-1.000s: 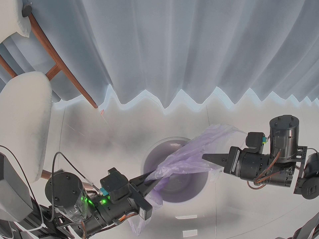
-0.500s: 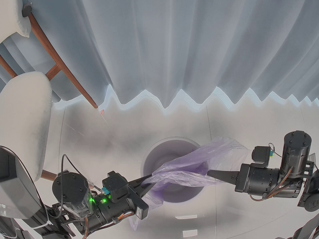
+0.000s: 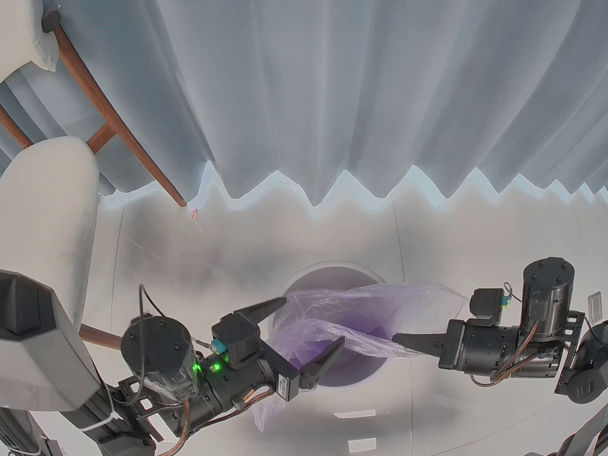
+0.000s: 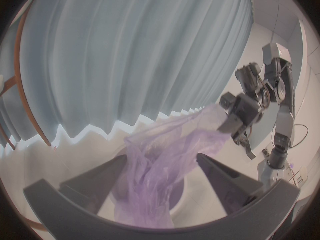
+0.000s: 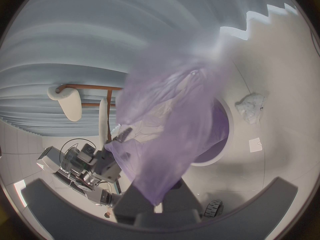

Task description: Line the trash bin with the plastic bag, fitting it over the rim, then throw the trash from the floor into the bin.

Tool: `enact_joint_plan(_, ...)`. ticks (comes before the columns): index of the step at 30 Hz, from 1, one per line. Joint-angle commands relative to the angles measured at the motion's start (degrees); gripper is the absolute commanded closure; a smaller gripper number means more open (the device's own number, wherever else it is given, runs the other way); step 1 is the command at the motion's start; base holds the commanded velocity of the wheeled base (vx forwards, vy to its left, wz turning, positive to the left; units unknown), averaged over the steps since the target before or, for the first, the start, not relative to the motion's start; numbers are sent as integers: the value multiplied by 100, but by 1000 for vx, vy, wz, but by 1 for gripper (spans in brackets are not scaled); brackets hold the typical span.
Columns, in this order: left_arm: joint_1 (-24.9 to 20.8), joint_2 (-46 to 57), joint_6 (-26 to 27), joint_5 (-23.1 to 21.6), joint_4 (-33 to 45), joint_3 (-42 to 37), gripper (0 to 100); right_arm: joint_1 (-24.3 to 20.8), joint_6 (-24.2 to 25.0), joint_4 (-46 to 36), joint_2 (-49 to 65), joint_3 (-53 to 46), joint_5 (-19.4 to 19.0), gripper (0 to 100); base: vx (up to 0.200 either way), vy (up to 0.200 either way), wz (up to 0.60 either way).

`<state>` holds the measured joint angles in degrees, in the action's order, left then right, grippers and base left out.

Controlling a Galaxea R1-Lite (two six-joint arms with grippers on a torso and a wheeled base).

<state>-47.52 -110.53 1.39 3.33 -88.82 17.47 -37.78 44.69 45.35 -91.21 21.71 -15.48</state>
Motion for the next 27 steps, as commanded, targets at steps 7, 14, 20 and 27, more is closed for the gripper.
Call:
enact_joint_plan(7, 357, 1429, -464, -333, 23, -385, 0, 438, 22, 88, -116, 44, -16, 100, 0, 0, 0)
enact_joint_plan(14, 226, 1473, -438, -438, 23, -859, 0, 438, 13, 71, 200, 70, -16, 100, 0, 0, 0)
enact_joint_plan(20, 173, 1262, -482, -377, 58, -1747, 0, 420, 13, 62, 341, 88, -16, 100, 0, 0, 0)
enact_joint_plan(27, 472, 796, -464, -333, 40, -1659, 0, 420, 13, 71, 455, 79, -95, 100, 0, 0, 0)
